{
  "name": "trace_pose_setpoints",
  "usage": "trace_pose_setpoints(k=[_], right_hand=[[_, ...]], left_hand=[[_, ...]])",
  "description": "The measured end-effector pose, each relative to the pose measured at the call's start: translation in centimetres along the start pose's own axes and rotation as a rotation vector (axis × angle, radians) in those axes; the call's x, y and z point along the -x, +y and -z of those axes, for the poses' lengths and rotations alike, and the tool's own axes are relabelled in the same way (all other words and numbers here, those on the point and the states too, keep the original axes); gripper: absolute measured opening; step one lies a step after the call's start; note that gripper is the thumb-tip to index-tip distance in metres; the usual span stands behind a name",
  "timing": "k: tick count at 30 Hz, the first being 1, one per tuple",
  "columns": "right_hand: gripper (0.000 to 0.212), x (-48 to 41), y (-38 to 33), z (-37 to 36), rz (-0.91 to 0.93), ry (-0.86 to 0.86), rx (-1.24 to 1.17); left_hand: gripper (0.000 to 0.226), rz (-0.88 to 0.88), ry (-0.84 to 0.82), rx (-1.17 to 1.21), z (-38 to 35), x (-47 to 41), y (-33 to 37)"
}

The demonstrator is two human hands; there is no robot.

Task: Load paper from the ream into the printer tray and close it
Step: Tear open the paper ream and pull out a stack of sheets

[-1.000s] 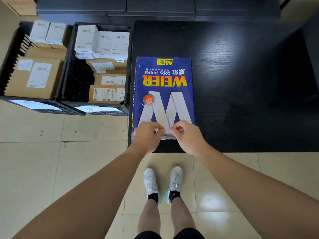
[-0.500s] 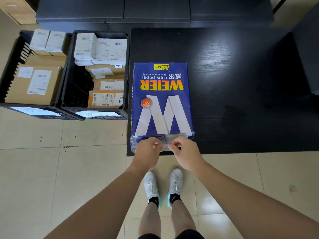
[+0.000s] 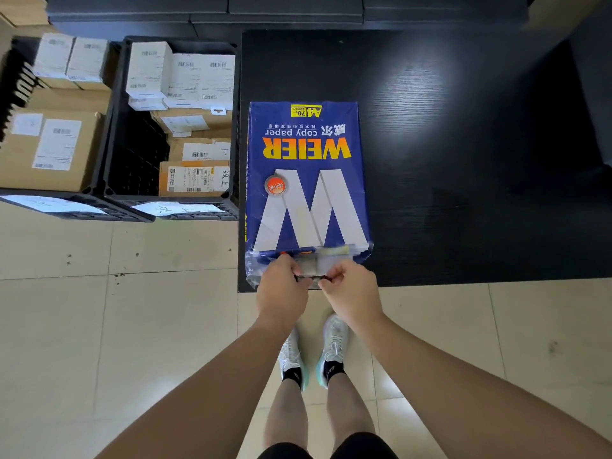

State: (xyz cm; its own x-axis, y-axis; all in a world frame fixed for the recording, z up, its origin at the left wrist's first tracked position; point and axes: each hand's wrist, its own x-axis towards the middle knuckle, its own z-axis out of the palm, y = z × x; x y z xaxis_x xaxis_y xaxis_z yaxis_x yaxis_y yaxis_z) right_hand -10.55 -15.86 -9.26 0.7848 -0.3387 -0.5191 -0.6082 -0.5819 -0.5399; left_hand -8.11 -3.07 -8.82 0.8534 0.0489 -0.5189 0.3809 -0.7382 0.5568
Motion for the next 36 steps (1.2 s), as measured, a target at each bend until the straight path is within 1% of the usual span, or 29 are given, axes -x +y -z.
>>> trace_pose_setpoints(k=[2,4,6,8,12,15,18,21,23,25,29,36], right_hand=[[0.014,-0.1,0.0,0.1,-0.009,-0.005,-0.050],[0.014,-0.2,0.3,0.5,-0.016,-0.014,-0.137],[0.014,-0.1,0.6,1.1,-0.013,-0.036,-0.191],[0.012,0.0,0.8,1.9,-0.022,-0.050,-0.195],[0.010,-0.3,1.0,3.6,-0.053,0.043,-0.194],[0.009,-0.7,1.2,4.8,-0.088,0.119,-0.218],[0.008,-0.9,1.4,5.7,-0.104,0.186,-0.245],[0.011,-1.0,1.6,6.1,-0.117,0.213,-0.251],[0.013,-1.0,1.7,6.2,-0.121,0.218,-0.255],[0.014,-1.0,1.7,6.3,-0.117,0.222,-0.262],[0.013,-1.2,1.4,6.1,-0.115,0.244,-0.272],[0.016,-1.3,0.9,5.7,-0.083,0.275,-0.254]], left_hand=[[0.024,-0.052,-0.021,-0.033,0.1,0.0,-0.1],[0.024,-0.118,-0.039,-0.069,0.3,0.2,-0.3],[0.026,-0.157,-0.021,-0.063,0.6,0.3,-0.3],[0.022,-0.175,0.012,-0.052,1.1,0.4,0.1],[0.017,-0.197,0.067,-0.104,2.3,0.1,1.3],[0.020,-0.275,0.087,-0.246,3.4,-0.8,2.4],[0.033,-0.471,0.070,-0.499,4.1,-2.4,3.0],[0.029,-0.640,0.004,-0.697,4.2,-3.5,3.5],[0.028,-0.692,-0.033,-0.716,4.2,-3.8,3.8],[0.027,-0.661,-0.028,-0.654,4.3,-3.8,4.3],[0.019,-0.517,0.012,-0.387,5.1,-4.0,5.2],[0.017,-0.421,-0.013,-0.298,5.0,-3.7,5.3]])
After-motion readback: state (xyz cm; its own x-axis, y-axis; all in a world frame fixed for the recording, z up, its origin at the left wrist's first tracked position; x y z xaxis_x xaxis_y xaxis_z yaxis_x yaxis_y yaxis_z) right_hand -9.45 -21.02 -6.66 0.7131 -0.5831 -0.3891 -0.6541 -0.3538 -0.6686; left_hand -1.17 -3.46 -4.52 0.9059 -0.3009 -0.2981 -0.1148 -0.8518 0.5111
